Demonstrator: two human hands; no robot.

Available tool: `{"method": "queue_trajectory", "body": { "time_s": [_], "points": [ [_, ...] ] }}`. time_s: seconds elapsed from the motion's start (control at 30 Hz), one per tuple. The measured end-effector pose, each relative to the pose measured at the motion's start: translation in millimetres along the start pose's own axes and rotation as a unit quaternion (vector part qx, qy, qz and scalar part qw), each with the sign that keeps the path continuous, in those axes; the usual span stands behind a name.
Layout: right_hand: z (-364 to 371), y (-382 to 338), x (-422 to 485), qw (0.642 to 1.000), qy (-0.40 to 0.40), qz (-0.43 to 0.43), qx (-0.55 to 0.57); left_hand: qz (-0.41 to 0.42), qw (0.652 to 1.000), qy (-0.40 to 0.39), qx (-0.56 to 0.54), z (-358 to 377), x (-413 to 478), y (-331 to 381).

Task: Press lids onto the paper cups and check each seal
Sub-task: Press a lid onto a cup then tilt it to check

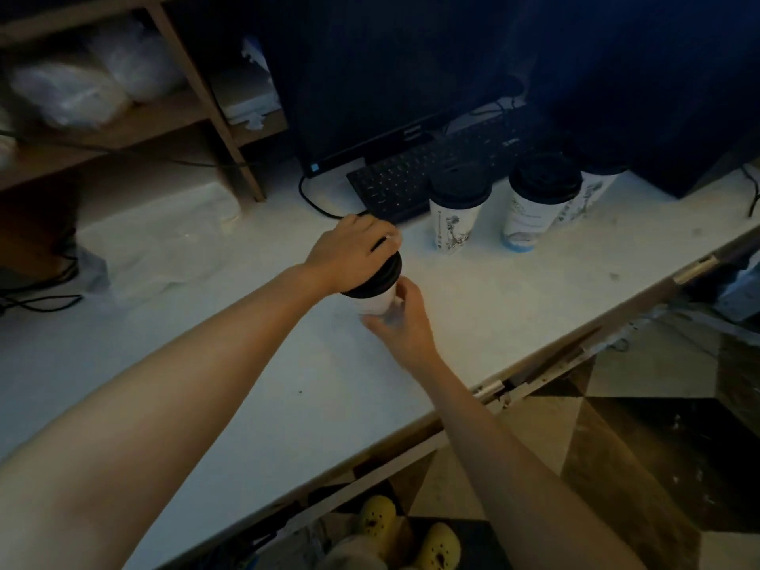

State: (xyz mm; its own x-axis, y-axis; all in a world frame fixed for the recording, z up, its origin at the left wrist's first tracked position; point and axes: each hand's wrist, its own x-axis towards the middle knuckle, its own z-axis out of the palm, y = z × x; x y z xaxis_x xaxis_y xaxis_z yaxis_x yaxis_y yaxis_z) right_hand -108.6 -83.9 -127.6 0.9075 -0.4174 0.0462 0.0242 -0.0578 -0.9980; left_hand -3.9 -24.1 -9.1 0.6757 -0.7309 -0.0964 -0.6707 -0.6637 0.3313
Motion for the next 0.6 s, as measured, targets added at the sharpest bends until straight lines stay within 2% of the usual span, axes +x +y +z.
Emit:
{"method": "queue_trajectory", "body": {
  "time_s": [0.07,0.1,0.17,0.27,0.33,0.6],
  "points": [
    [-20.1,-4.0,18.9,0.992,-0.119,0.045,0.001,0.037,0.999,-0.031,0.021,-5.9,2.1,-3.9],
    [-23.5,-6.3,26.1,0.988,-0.145,0.055,-0.018,0.038,0.998,-0.034,0.043,-8.6,4.6,-2.6],
    [-18.6,-10.3,31.6,0.99,-0.125,0.048,-0.044,0.017,0.996,-0.01,0.092,-10.2,11.5,3.2],
    [-8.2,-8.4,26.8,0.999,-0.035,0.022,-0.017,-0.061,0.995,0.003,0.084,-1.6,14.8,17.0],
    [-5.2,-3.1,24.7,1.0,-0.014,0.01,-0.012,-0.073,0.994,0.007,0.085,5.3,14.1,20.2],
    [-11.9,4.2,39.0,0.995,-0.097,0.032,-0.02,-0.047,0.994,0.035,0.095,11.6,18.9,14.6]
  ]
}}
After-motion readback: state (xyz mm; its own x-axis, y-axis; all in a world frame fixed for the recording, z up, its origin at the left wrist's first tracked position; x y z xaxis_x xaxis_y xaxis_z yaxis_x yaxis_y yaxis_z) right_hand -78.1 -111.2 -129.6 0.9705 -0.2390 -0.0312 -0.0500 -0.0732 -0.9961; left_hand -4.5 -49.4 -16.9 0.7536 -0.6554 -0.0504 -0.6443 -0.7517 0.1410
